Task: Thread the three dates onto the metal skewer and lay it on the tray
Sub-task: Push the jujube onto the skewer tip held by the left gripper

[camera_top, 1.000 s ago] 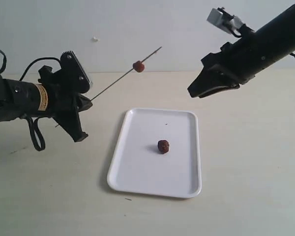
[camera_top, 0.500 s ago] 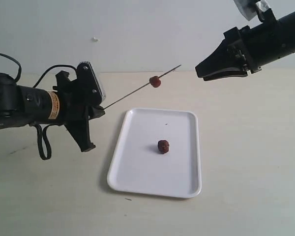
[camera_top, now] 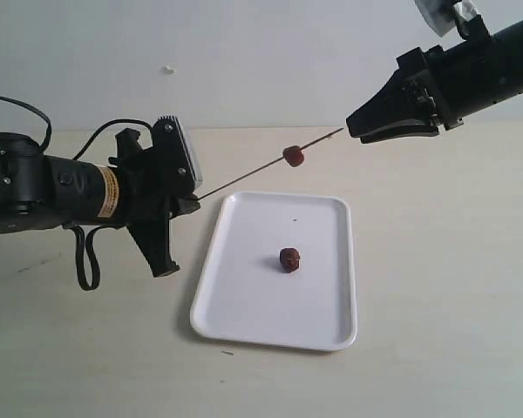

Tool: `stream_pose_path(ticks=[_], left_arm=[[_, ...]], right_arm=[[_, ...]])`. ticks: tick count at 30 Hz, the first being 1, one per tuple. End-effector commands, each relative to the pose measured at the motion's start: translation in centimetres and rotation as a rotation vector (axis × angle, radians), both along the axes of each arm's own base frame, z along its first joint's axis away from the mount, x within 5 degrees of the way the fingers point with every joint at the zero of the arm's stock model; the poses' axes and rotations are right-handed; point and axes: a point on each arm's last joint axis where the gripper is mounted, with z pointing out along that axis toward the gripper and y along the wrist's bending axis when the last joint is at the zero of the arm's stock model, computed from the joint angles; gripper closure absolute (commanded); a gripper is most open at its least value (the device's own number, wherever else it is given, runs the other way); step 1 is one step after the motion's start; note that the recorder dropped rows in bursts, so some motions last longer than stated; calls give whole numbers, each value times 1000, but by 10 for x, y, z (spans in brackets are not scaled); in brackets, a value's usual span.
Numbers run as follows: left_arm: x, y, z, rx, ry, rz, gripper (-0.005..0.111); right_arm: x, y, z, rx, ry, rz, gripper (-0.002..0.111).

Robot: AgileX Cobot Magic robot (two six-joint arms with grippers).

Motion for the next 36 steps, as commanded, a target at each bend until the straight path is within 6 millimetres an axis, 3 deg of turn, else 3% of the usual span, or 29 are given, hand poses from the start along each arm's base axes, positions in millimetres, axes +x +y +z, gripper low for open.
stream_pose_path(ticks=[1,27,36], left_arm=[[-3,-5,0,-12,-1,-24,107],[-4,-6,1,-28,-5,-35,107],[-3,-6,1,-20,-3,-29,107]], right_arm=[[-1,-1,5,9,-18,-7,79],[4,-2,-2,2,-13,-23,79],[7,-1,9,21,-35,-5,79]])
